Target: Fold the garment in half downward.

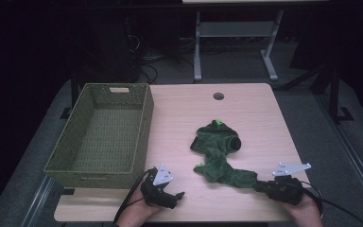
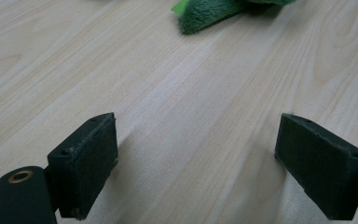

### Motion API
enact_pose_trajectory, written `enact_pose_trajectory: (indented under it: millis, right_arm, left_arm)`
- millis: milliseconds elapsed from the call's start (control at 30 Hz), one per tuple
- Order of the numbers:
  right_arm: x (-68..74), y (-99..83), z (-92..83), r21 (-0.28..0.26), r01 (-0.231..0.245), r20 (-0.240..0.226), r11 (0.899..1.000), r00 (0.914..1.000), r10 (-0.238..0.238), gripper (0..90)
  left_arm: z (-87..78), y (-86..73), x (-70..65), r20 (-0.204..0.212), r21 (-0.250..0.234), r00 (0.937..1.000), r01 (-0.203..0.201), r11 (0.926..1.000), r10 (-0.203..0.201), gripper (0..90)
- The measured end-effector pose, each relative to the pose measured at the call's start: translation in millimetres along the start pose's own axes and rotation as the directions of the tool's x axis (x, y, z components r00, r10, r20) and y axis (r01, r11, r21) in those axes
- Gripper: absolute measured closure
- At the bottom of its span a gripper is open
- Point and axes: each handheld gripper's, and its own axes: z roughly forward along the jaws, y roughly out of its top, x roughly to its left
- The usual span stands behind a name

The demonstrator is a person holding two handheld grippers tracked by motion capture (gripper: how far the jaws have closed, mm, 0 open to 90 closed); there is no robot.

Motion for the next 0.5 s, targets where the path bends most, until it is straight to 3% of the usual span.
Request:
enact_pose_trajectory:
  millis: [267,500]
  right_arm:
    - [0.6,1.2,-6.2,-0.025,0.011,0.001,1.000,0.9999,-0.011,84.4]
    - [3.6,14.1,-11.0,-0.068,0.054,-0.001,0.996,0.9985,-0.054,84.9]
  left_arm:
    - [0.0,0.0,0.0,0.000,0.000,1.0000,0.000,1.0000,0.000,12.4]
    - [0.3,0.2,0.0,0.001,0.000,1.0000,-0.001,1.0000,0.001,12.4]
